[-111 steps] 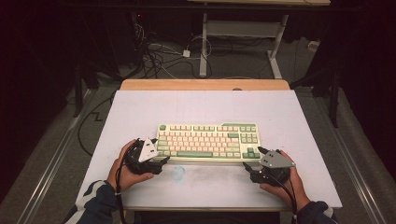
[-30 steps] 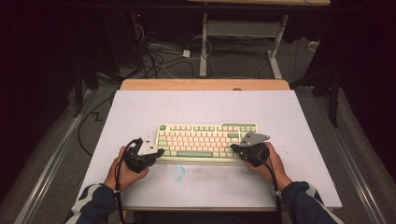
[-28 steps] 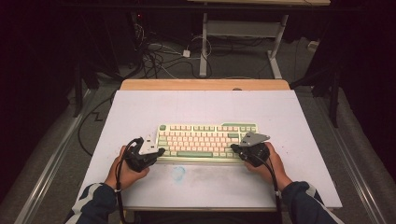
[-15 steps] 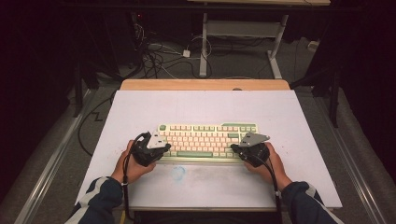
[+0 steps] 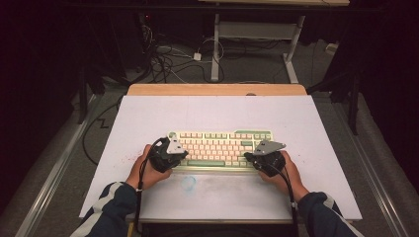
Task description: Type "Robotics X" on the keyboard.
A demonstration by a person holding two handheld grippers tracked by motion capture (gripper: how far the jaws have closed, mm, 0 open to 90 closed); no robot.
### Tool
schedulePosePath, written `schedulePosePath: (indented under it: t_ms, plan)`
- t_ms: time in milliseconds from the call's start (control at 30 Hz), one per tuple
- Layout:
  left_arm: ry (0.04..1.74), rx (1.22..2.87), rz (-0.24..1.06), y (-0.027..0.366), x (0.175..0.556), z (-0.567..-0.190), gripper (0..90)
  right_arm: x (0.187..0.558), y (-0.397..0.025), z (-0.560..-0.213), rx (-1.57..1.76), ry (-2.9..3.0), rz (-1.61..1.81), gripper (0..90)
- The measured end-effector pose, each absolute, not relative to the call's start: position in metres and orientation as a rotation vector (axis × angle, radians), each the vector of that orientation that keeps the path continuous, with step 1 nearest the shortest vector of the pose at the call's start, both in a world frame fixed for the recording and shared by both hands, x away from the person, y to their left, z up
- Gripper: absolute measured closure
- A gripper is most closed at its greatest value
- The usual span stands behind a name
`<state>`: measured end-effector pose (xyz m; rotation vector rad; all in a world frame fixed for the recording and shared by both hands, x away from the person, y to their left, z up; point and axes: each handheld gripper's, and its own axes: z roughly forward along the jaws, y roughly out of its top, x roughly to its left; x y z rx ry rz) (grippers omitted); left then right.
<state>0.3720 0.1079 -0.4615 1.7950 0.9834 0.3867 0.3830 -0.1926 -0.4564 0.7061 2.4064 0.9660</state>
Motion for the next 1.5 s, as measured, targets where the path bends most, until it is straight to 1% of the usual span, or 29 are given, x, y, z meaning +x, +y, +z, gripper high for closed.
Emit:
schedulePosePath:
  t_ms: [567,1033,1167,1500]
  plan:
    - [0.966,1.832,0.381,0.092,0.38,-0.465,85.1,0.383,-0.193,-0.457,0.708,2.407,0.971,90.0]
    - [0.963,1.84,0.395,0.092,0.379,-0.465,84.8,0.383,-0.193,-0.457,0.709,2.406,0.97,90.0]
    - [0.965,1.851,0.396,0.091,0.379,-0.469,86.3,0.383,-0.192,-0.457,0.71,2.405,0.967,90.0]
    - [0.95,1.832,0.419,0.092,0.377,-0.465,84.5,0.383,-0.192,-0.456,0.708,2.405,0.966,90.0]
